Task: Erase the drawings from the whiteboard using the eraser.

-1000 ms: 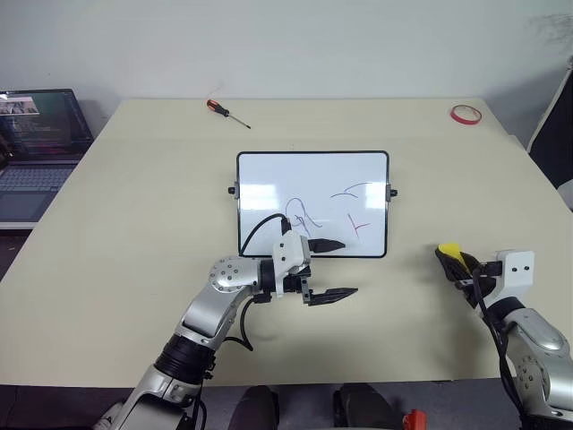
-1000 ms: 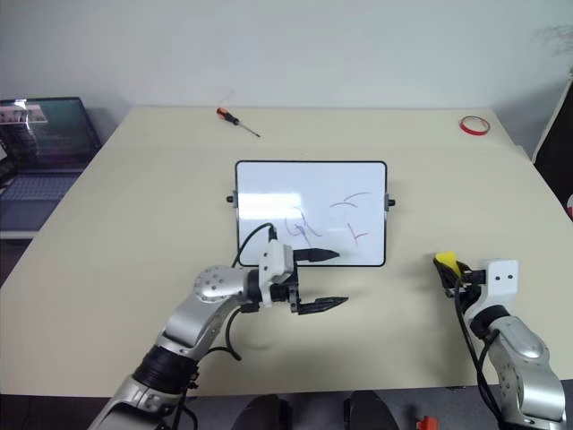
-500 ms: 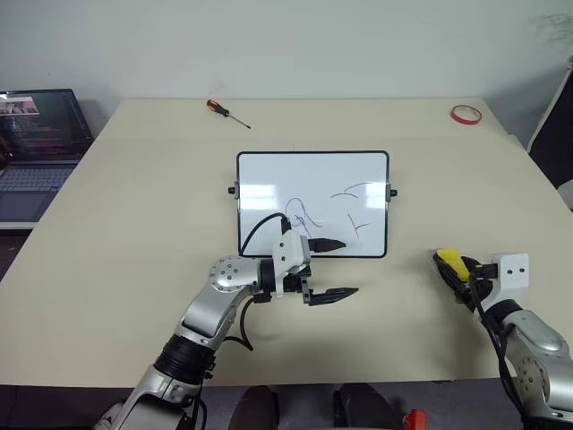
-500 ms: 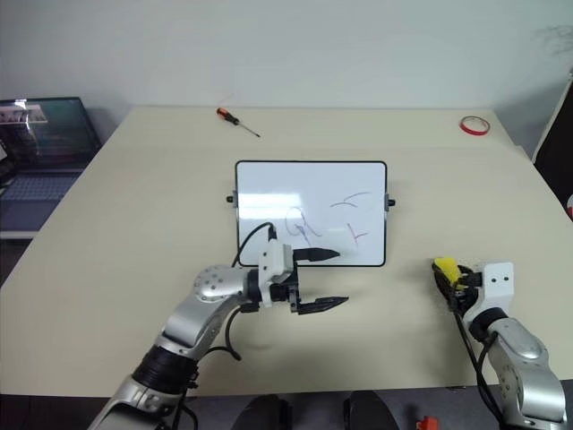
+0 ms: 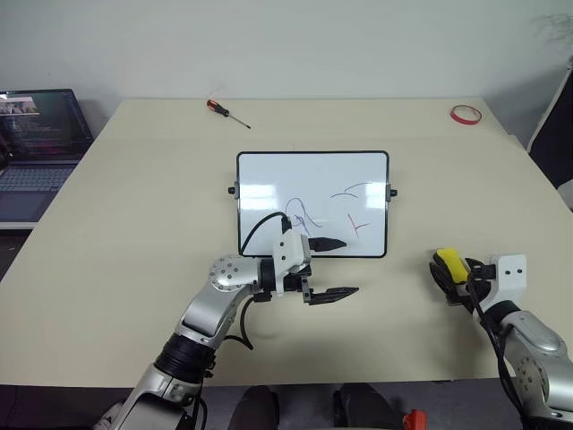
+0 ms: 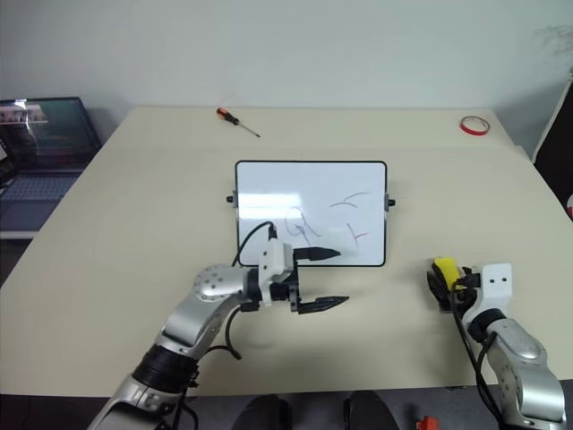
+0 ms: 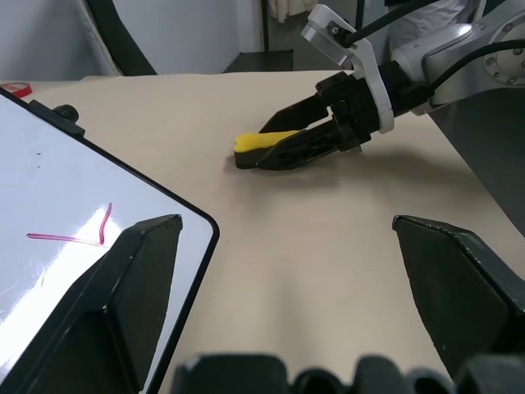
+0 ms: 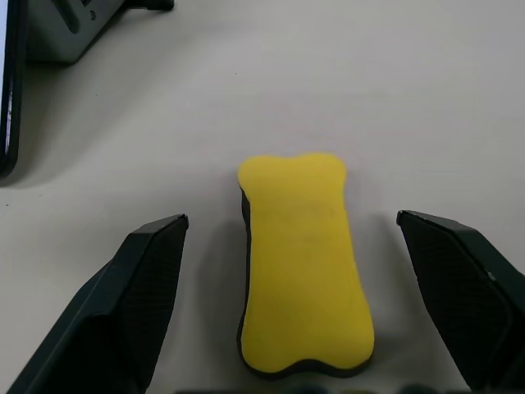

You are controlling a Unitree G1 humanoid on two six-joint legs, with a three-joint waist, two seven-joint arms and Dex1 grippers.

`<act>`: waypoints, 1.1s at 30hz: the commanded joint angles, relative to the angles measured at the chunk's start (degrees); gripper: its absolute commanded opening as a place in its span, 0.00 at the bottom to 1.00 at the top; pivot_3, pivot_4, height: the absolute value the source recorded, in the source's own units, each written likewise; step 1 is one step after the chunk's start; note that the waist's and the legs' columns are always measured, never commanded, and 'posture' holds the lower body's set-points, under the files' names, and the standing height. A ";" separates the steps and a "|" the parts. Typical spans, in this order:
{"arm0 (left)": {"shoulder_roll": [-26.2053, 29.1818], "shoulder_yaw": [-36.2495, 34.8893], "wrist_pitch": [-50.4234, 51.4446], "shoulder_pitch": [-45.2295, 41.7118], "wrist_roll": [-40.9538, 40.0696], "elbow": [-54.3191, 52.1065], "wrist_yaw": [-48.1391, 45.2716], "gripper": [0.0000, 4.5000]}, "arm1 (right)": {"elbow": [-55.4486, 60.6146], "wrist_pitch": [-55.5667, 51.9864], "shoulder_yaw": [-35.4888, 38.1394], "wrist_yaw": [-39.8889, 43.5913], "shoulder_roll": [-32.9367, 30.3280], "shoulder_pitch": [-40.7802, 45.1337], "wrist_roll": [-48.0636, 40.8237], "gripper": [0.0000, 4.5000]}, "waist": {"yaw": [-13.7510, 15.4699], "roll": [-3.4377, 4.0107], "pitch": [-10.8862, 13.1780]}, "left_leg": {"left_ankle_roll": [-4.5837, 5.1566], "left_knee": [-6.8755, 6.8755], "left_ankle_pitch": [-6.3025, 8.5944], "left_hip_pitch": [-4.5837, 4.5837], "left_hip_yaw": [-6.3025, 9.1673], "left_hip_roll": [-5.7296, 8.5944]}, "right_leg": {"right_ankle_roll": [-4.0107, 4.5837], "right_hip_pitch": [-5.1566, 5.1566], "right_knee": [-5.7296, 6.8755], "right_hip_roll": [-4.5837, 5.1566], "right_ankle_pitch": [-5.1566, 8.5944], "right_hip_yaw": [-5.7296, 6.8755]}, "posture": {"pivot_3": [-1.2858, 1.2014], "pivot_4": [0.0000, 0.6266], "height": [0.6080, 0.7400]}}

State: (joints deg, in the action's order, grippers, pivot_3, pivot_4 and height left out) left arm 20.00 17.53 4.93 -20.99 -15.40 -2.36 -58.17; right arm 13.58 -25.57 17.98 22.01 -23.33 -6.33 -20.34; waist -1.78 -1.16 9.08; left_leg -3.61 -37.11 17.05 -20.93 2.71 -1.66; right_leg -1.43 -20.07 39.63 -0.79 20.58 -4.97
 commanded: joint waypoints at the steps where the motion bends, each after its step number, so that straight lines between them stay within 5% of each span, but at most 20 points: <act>1: -0.18 -0.85 -0.84 -0.86 -0.64 -2.04 -0.25 1.00 | 0.85 0.04 0.31 -0.15 0.15 0.07 -0.55 0.99 | 0.00 0.00 0.00 | 0.00 0.00 0.00 0.00 0.00 0.00 | 0.00 0.00 0.00 0.00 0.00 0.00 | 0.52 0.24 1.00; 4: -0.20 -0.82 -1.07 -0.90 -0.49 -2.02 -0.20 1.00 | 0.71 0.03 0.19 -0.10 0.33 0.35 -0.64 0.99 | 0.00 0.00 0.00 | 0.00 0.00 0.00 0.00 0.00 0.00 | 0.00 0.00 0.00 0.00 0.00 0.00 | 0.52 0.24 1.00; 7: -0.24 -0.84 -1.12 -0.90 -0.52 -2.12 -0.14 1.00 | 0.77 0.19 0.30 -0.05 0.58 0.43 -0.77 0.87 | 0.00 0.00 0.00 | 0.00 0.00 0.00 0.00 0.00 0.00 | 0.00 0.00 0.00 0.00 0.00 0.00 | 0.52 0.24 1.00; 15: -0.34 -0.65 -1.14 -0.81 -0.45 -2.21 -0.09 1.00 | 0.56 0.43 0.87 -0.31 0.61 0.60 -0.51 0.28 | 0.00 0.00 0.00 | 0.00 0.00 0.00 0.00 0.00 0.00 | 0.00 0.00 0.00 0.00 0.00 0.00 | 0.52 0.24 1.00; 33: -0.13 -1.83 -1.54 -0.42 1.52 -2.33 3.44 1.00 | 1.91 3.84 -0.69 -1.30 -0.07 1.89 2.73 0.28 | -0.01 0.00 0.00 | 0.00 0.00 0.00 0.00 0.00 0.00 | 0.00 0.00 0.00 0.00 0.00 0.00 | 0.52 0.24 1.00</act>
State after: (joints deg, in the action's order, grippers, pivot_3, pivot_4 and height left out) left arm 19.91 17.27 4.52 -21.08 -14.39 -2.36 -55.82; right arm 13.23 -24.04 17.68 20.79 -22.75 -5.07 -18.55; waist -1.78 -1.15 9.08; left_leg -3.61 -37.11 17.05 -20.93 2.71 -1.66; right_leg -1.43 -20.08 39.62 -0.79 20.58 -4.97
